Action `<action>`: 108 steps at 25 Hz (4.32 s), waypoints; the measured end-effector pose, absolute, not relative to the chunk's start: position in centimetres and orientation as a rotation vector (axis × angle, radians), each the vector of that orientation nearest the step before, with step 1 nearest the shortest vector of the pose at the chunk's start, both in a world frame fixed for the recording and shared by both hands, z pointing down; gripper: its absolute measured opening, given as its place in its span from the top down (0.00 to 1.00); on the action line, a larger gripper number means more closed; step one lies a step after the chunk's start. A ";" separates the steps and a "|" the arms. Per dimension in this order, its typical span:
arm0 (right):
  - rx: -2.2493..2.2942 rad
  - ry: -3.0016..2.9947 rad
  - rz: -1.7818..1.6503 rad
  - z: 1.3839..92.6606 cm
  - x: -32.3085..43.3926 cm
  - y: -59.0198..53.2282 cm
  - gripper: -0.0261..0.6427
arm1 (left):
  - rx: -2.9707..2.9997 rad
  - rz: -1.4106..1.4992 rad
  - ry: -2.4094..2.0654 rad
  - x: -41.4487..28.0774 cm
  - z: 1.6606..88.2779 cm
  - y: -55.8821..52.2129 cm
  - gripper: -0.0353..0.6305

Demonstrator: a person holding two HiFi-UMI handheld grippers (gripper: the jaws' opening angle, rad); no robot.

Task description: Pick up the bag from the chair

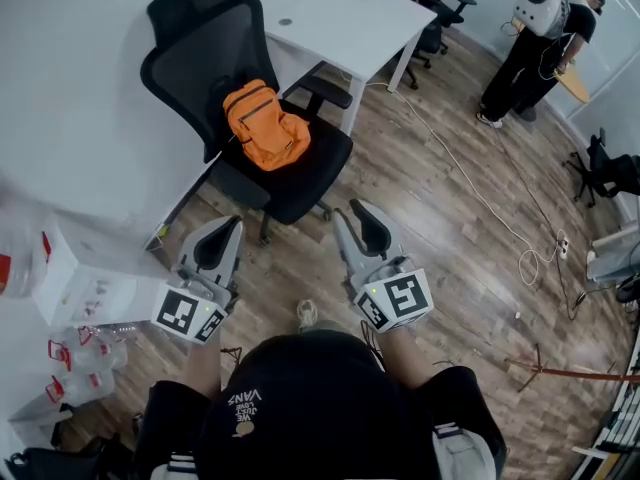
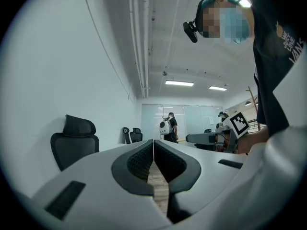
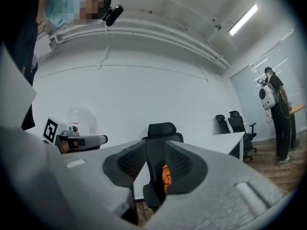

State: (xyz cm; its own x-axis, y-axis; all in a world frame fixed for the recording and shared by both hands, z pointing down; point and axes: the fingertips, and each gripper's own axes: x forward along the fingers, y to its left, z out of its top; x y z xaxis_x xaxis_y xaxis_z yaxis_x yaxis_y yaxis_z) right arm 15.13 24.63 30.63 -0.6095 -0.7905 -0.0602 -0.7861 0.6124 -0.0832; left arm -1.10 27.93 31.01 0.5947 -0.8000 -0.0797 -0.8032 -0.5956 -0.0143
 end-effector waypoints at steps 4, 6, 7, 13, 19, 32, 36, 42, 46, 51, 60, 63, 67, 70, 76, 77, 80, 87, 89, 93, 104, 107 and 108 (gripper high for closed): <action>-1.310 2.755 -0.072 30.9 15.5 22.9 0.78 | -2.745 0.094 1.423 -0.8 31.2 26.3 0.95; -1.301 2.757 -0.078 31.1 15.7 22.0 0.78 | -2.742 0.088 1.430 -0.6 31.4 25.5 0.95; -1.297 2.760 -0.077 31.2 15.7 21.7 0.78 | -2.741 0.085 1.432 -0.5 31.4 25.2 0.95; -1.278 2.771 -0.079 31.3 15.8 19.9 0.78 | -2.739 0.075 1.450 -0.3 31.7 23.4 0.95; -1.267 2.780 -0.098 31.8 15.2 17.8 0.78 | -2.734 0.073 1.471 -1.0 32.0 21.5 0.95; -1.280 2.781 -0.085 31.3 11.2 10.6 0.78 | -2.748 0.064 1.447 -4.5 32.0 14.4 0.95; -1.288 2.775 -0.083 31.4 9.8 8.2 0.78 | -2.759 0.061 1.422 -5.6 32.2 11.7 0.95; -1.298 2.767 -0.076 31.5 7.5 4.5 0.78 | -2.768 0.072 1.402 -7.7 32.5 7.9 0.95; -1.305 2.751 -0.070 31.5 6.2 2.1 0.78 | -2.773 0.079 1.386 -9.1 32.7 5.5 0.95; -1.310 2.741 -0.051 31.4 5.1 -0.5 0.78 | -2.781 0.065 1.374 -10.0 33.2 3.0 0.95; -1.273 2.760 -0.076 32.6 4.8 -6.0 0.78 | -2.774 0.058 1.423 -9.6 35.0 -1.7 0.95; -1.245 2.784 -0.081 33.1 4.7 -7.8 0.78 | -2.755 0.061 1.454 -9.3 35.2 -3.4 0.95; -1.215 2.806 -0.087 33.7 4.7 -10.0 0.78 | -2.735 0.061 1.481 -9.1 35.5 -5.4 0.95; -1.195 2.822 -0.083 34.3 4.1 -11.7 0.78 | -2.725 0.058 1.504 -9.5 36.2 -6.8 0.95; -1.167 2.837 -0.080 35.4 3.0 -15.0 0.78 | -2.716 0.044 1.563 -10.6 38.2 -9.5 0.95; -1.164 2.840 -0.085 35.7 2.8 -15.5 0.78 | -2.715 0.041 1.573 -10.8 38.6 -9.9 0.95; -1.152 2.853 -0.105 37.0 2.1 -16.9 0.78 | -2.713 0.023 1.604 -11.5 40.0 -11.2 0.95; -1.141 2.881 -0.150 40.2 1.0 -18.8 0.78 | -2.727 -0.011 1.647 -12.1 43.2 -13.4 0.95; -1.143 2.887 -0.157 40.9 0.9 -19.3 0.78 | -2.729 -0.018 1.649 -12.1 43.7 -13.9 0.95; -1.158 2.885 -0.155 42.0 0.9 -20.2 0.79 | -2.734 -0.024 1.670 -12.2 44.8 -14.6 0.95; -1.116 2.959 -0.240 46.4 -0.2 -22.5 0.79 | -2.754 -0.053 1.773 -13.0 49.0 -16.5 0.95; -1.095 2.972 -0.246 47.6 -0.4 -23.4 0.79 | -2.751 -0.070 1.789 -13.1 50.1 -17.2 0.95; -1.088 2.975 -0.249 47.9 -0.4 -23.6 0.79 | -2.746 -0.066 1.804 -13.2 50.3 -17.4 0.95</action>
State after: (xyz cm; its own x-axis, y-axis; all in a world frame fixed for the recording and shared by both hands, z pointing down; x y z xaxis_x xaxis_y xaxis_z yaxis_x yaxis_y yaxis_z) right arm -0.43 -23.62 47.94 -0.7648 -0.6382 0.0878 -0.6439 0.7532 -0.1344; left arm -13.24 -17.39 50.33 0.3994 -0.9098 0.1127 -0.9156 -0.3897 0.0986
